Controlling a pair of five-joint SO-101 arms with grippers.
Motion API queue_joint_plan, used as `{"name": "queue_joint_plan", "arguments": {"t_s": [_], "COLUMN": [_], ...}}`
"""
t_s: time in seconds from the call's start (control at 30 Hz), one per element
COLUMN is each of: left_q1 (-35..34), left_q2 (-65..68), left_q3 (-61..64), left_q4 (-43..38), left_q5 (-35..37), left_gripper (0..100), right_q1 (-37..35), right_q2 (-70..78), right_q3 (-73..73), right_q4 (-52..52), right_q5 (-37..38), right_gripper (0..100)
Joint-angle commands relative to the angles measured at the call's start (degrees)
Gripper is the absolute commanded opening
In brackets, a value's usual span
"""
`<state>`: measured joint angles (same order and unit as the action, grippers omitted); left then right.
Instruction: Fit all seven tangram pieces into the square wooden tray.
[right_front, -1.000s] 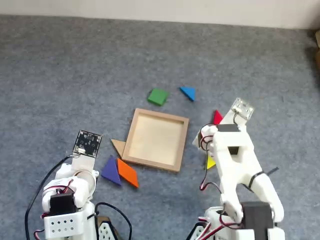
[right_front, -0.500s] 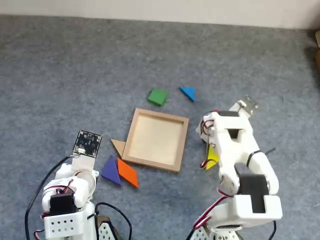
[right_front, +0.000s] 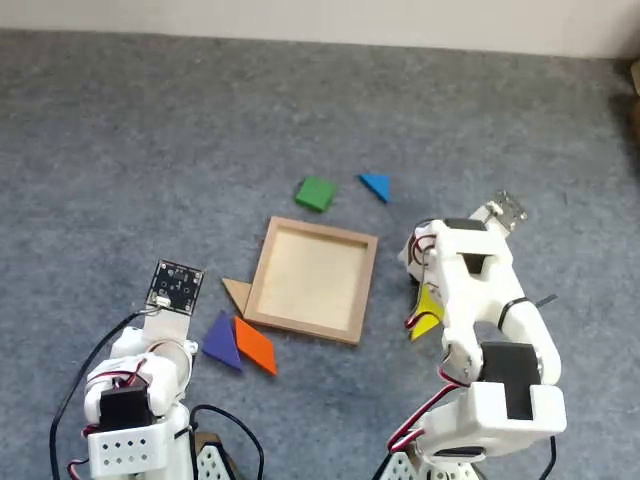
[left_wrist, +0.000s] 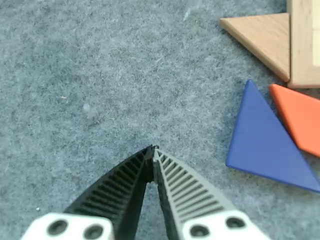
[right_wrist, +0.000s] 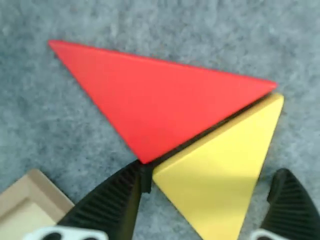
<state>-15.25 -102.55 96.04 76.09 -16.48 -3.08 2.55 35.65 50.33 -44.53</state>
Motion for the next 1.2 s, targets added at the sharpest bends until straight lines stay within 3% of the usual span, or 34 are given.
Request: {"name": "queue_joint_plan", "arguments": {"t_s": [0.0, 0.27, 0.5, 0.77, 1.1, 1.17], "left_q1": [-0.92, -0.92, -0.92, -0.92, -0.92, -0.92], "left_q2": [-1.71, -1.71, -1.71, -1.71, -1.71, -1.71], "left_q3": [1.19, 1.19, 1.19, 1.19, 1.19, 1.19], "left_q4": [0.53, 0.53, 0.53, 0.53, 0.53, 0.53], "left_q5": [-0.53, -0.53, -0.53, -0.53, -0.53, -0.53], "left_gripper": [0, 0, 0, 0, 0, 0], "right_q1": [1.98, 1.71, 1.71, 1.54, -7.25, -10.24], "right_q2": [0.04, -0.22, -0.31, -1.63, -24.57, -28.7], "right_q3": [-1.54, -2.07, -2.07, -2.07, -2.07, -2.07], "right_q4": [2.68, 9.1, 9.1, 10.59, 20.09, 20.09], "right_q5": [-0.62, -0.7, -0.26, 5.36, 8.97, 12.75], "right_gripper": [35.3, 35.2, 20.2, 19.3, 19.3, 19.3]}}
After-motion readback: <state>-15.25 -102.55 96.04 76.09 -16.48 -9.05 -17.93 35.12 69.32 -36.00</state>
